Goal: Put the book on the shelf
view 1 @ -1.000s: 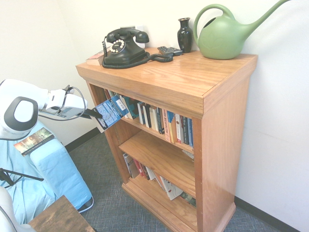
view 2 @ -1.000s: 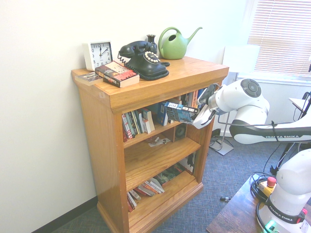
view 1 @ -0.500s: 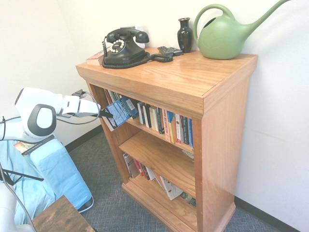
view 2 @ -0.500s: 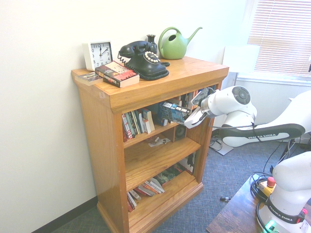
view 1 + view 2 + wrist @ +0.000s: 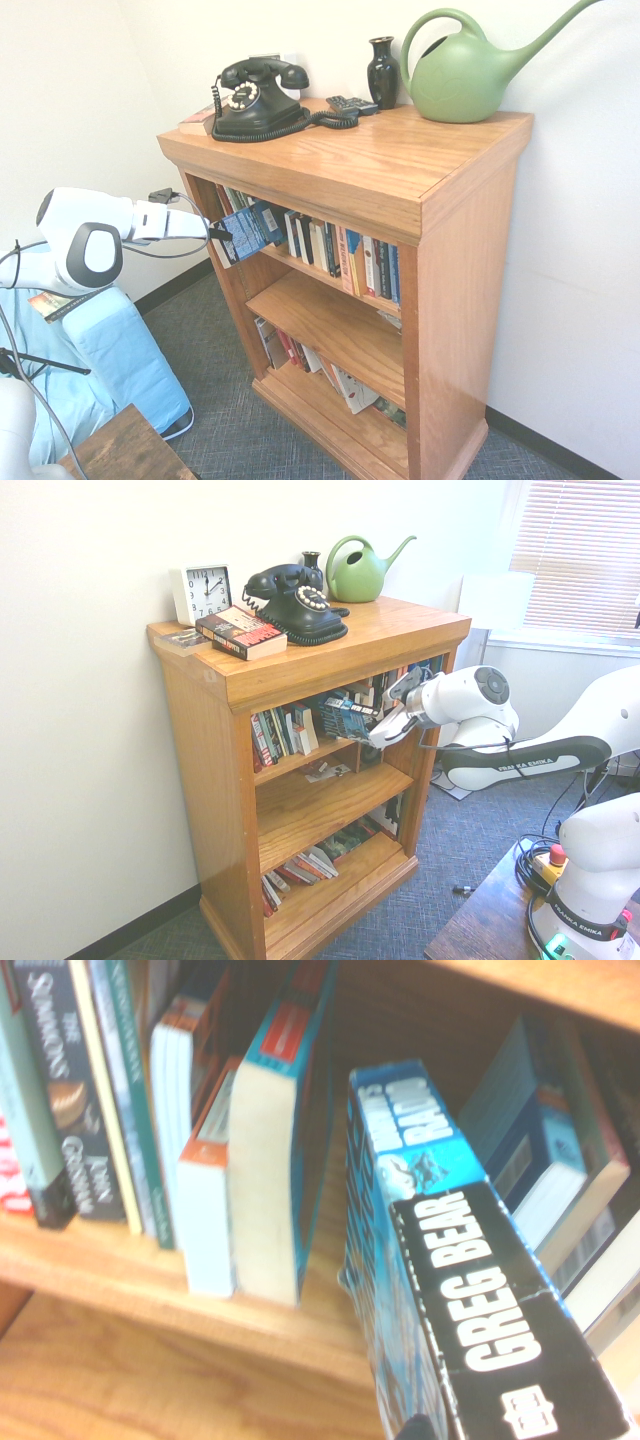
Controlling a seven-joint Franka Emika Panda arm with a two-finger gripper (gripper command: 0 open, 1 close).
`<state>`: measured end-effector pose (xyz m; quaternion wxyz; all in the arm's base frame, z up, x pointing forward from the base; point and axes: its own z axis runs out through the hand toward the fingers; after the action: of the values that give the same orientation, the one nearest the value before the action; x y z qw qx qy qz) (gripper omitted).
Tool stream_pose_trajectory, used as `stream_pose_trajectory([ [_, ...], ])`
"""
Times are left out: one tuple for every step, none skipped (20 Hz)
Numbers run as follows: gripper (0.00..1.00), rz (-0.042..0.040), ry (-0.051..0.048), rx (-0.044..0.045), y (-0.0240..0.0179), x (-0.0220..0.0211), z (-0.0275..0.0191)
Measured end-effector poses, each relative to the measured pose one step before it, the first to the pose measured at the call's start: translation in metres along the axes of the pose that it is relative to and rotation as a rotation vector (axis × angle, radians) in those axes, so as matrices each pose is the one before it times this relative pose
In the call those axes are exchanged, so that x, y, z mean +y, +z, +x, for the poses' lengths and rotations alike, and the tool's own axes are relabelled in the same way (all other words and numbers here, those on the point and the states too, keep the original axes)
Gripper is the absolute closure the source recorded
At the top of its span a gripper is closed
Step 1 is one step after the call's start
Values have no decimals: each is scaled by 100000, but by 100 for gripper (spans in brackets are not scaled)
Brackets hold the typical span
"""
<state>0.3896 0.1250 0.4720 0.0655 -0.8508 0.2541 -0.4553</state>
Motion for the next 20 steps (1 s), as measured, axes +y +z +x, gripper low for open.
stream_pose_trajectory([
  [100,367,125,767,271,156,109],
  [100,210,12,429,440,215,23],
  [100,306,-57,157,579,251,-74],
  [100,569,-213,97,607,203,-178],
  [100,708,-500,-70,622,154,-294],
  [100,673,-404,-226,552,82,-372],
  [100,812,-368,-99,440,16,-368],
  [100,710,-406,-74,327,-45,-354],
  [100,616,-276,63,185,-76,-261],
  [100,530,-129,275,94,-68,-147],
  [100,252,-110,295,57,-36,-82],
  [100,242,-142,370,64,-7,-48],
  [100,236,-109,557,97,49,-13],
  [100,31,-60,592,152,144,38],
  [100,-181,-25,503,203,201,28],
  [100,-127,53,586,236,243,53],
  [100,-161,45,573,265,245,56],
  [100,-164,61,473,262,177,85],
  [100,-155,-27,360,259,39,117],
  [100,-312,-99,177,316,-53,136],
])
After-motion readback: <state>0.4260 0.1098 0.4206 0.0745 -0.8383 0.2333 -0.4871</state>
